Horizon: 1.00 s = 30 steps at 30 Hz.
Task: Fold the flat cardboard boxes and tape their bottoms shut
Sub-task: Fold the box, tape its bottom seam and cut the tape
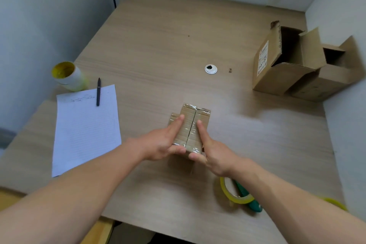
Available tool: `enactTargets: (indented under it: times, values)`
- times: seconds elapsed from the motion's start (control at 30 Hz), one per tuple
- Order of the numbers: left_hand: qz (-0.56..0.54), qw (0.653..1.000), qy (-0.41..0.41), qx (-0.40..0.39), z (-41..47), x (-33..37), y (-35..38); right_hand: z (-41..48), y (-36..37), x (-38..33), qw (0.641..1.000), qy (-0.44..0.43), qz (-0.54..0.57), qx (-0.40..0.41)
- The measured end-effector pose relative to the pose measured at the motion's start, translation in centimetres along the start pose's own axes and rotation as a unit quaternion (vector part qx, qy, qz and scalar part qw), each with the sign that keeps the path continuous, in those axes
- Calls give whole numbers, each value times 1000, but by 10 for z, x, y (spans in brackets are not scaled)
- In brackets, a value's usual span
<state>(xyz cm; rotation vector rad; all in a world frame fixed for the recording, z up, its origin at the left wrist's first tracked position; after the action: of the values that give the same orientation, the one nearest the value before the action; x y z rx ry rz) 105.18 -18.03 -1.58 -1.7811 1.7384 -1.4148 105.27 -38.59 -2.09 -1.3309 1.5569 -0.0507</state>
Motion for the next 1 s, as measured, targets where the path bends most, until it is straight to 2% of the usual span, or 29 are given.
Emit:
enactTargets:
  times: [0.1,0.2,0.47,0.57,0.63,0.7,0.77,0.83,0.87,0.93,1.0]
  values:
    - [71,997,-23,-32,-4,1,-12,-2,-4,-4,999,7,-30,-28]
    - [123,991,-43,-29,-8,8,-21,-1,-7,-8,998,10,-53,-45]
    - [110,990,-85,-3,-12,21,-16,-4,-10,-9,995,18,-75,-61]
    - [12,995,-97,24,-17,21,-12,-4,-16,-1,997,14,-59,-54]
    - [-155,982,-95,39,-20,16,-6,-6,-18,-5,998,23,-20,-51]
    - [-359,926,-108,47,-25,15,-3,-10,-22,-10,998,29,54,-25]
    - [-478,863,-144,80,-27,13,0,-15,-25,-9,988,22,144,46]
    - [-520,824,-179,132,-24,11,0,-14,-26,-3,966,40,209,149]
    - [-519,819,-196,147,-21,10,1,-10,-24,1,951,71,234,191]
    - [-498,832,-207,133,-10,11,3,1,-18,6,916,155,297,220]
    - [-478,850,-199,99,1,17,4,12,-12,1,893,215,346,192]
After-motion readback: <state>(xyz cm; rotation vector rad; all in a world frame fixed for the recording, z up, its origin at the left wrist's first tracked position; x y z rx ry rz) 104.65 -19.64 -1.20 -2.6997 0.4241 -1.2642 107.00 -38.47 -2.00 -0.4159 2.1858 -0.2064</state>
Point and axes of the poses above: each hand's wrist, its own z-axis towards the middle knuckle, its own y-axis out of the palm, x = y × z, the point moved 2 cm from there along z, towards the middle knuckle, and after that the axes turned 7 degrees about z, right-handed, at the moved point
